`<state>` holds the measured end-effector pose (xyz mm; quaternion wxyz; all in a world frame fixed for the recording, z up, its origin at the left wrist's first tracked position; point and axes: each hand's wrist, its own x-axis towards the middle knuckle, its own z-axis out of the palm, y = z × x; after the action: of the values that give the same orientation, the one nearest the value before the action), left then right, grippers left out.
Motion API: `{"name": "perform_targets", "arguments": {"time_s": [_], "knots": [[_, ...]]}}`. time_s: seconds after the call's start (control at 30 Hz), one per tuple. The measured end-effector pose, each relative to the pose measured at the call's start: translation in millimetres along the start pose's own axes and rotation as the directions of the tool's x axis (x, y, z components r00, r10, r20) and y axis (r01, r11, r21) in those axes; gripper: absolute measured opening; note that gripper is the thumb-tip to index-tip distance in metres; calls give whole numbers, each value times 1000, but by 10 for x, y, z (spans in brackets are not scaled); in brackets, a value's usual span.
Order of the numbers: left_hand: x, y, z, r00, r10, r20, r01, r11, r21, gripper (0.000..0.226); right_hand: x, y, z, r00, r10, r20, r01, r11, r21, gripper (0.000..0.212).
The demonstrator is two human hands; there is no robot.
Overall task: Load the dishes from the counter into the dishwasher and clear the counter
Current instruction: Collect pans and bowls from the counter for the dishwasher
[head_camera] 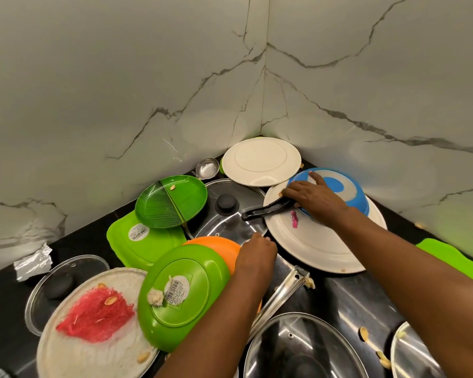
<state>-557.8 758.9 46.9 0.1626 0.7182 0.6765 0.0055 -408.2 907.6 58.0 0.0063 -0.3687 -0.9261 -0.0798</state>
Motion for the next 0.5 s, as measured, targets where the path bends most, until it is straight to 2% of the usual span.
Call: {"name": "perform_targets", "arguments": {"time_s": [0.1, 0.13, 0.27, 0.5], "knots": [[-11, -44, 75, 999, 45, 19, -46, 996, 72, 31, -64, -80, 50, 988, 95, -118, -93, 995, 18, 46], [-3, -59, 90, 998, 52, 21, -53, 998, 45, 30, -66, -104, 40, 983, 120, -139, -116, 993, 34, 46], [28, -50, 37, 1000, 18, -2, -17, 993, 118, 30, -112, -114, -172, 941, 200, -274, -183, 979, 86, 41], [-3, 28, 10, 999, -5, -32, 12, 975, 221, 34, -475, -86, -613, 900, 279, -336, -285, 958, 32, 51]]}}
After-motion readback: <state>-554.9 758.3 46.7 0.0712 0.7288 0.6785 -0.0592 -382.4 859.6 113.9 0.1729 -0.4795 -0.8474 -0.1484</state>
